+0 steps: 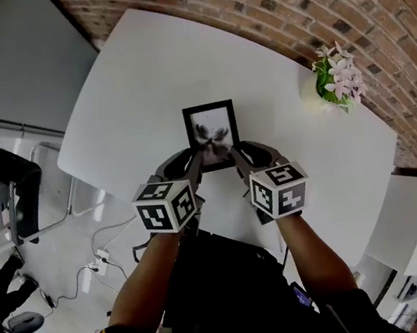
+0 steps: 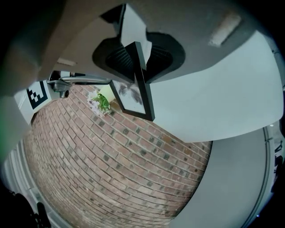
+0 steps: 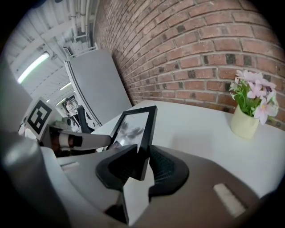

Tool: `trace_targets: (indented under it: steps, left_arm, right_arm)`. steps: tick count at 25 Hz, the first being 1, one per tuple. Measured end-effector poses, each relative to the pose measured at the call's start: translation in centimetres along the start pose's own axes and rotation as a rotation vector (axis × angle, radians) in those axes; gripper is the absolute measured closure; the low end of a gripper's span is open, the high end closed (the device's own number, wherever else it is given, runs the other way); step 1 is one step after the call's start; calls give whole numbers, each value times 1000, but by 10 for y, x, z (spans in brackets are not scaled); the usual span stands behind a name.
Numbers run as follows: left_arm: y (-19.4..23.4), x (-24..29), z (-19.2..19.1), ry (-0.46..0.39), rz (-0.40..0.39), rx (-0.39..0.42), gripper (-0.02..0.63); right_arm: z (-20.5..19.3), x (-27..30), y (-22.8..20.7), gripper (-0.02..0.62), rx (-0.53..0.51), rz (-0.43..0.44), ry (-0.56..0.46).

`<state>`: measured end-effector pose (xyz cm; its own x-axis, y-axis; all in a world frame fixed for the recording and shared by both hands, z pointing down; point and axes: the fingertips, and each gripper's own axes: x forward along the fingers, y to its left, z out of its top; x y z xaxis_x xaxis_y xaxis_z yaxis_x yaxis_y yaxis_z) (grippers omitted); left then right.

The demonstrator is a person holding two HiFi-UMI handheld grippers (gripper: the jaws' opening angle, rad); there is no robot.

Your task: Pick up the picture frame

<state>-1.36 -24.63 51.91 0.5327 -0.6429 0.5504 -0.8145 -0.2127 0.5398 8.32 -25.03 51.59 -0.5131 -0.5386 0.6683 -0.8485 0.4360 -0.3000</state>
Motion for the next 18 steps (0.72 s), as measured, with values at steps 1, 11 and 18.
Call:
trace_targets:
  steps: [1, 11, 18]
  left_arm:
    - [-4, -3, 1, -10, -2, 3, 526]
    - [-44, -41, -1, -83, 7, 21, 528]
    - [-65, -73, -3, -153, 30, 32, 529]
  right_arm:
    - [2, -5, 1, 508, -2, 1, -10]
    - [3, -56, 16, 509, -40, 21, -79]
    - [1, -88, 33, 508, -45, 59, -130]
